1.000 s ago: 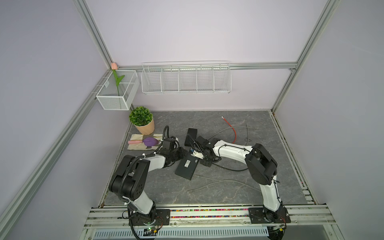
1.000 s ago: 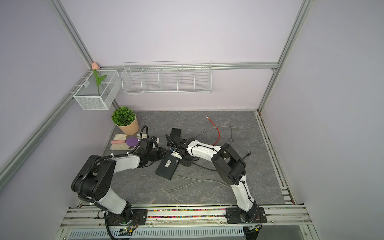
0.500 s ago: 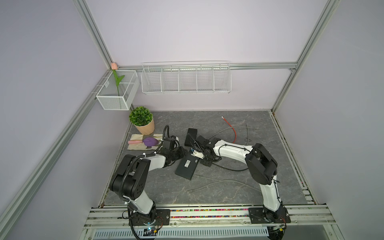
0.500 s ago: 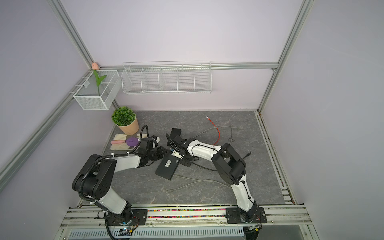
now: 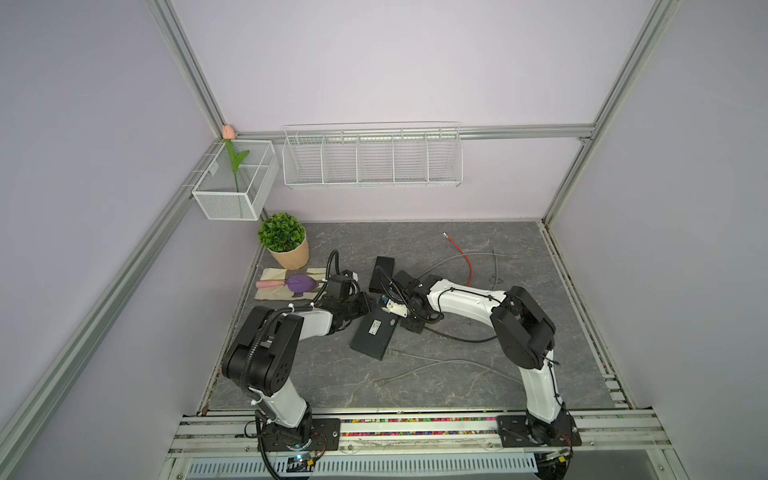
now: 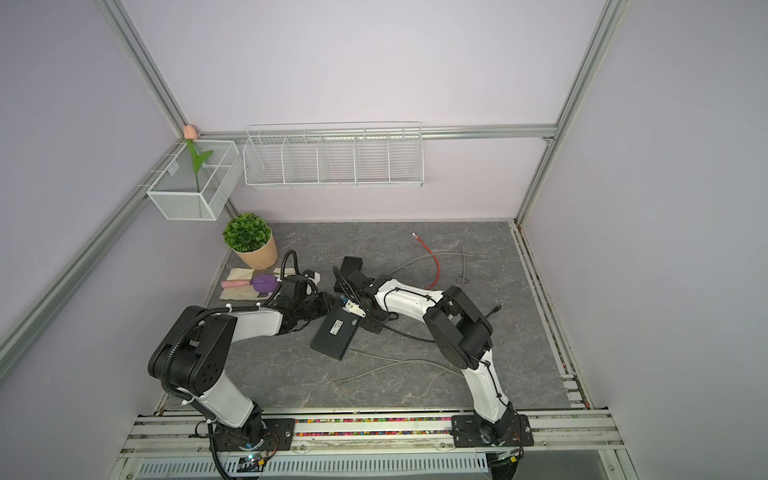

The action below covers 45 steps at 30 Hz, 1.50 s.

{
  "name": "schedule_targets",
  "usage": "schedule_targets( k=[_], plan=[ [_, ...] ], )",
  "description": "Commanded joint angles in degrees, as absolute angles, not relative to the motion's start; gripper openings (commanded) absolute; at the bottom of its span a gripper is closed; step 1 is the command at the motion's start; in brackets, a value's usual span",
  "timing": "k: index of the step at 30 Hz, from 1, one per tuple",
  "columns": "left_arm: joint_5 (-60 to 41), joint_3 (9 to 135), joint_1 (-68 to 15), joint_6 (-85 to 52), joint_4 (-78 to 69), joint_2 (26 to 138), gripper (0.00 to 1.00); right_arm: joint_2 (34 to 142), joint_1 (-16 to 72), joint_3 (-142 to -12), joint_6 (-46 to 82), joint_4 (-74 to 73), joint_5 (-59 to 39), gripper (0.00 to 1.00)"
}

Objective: Insert the plug into the switch port
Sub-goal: 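Push the black plug into the port with the right gripper while the left steadies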

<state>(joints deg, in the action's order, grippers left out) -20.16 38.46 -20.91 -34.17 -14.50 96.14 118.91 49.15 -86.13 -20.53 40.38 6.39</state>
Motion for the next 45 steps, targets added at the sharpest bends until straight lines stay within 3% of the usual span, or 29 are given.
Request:
schedule_targets(
  k=[1, 33, 45],
  plan=[
    [-26.2, 38.1, -23.9, -33.8, -11.3, 98.1, 0.21, 119.0, 50.2, -88.2, -20.3, 23.8, 0.7, 0.07],
    [-27.5, 35.6, -28.1, -38.1, -18.0, 100.7, 0.17, 123.5, 49.7, -94.1, -17.8, 23.3, -1.0, 0.07],
    [-26.6, 35.0, -28.1, -37.2, -16.6, 98.1, 0.17, 120.6, 49.2, -90.9, -16.2, 19.3, -2.5, 0.07]
  ],
)
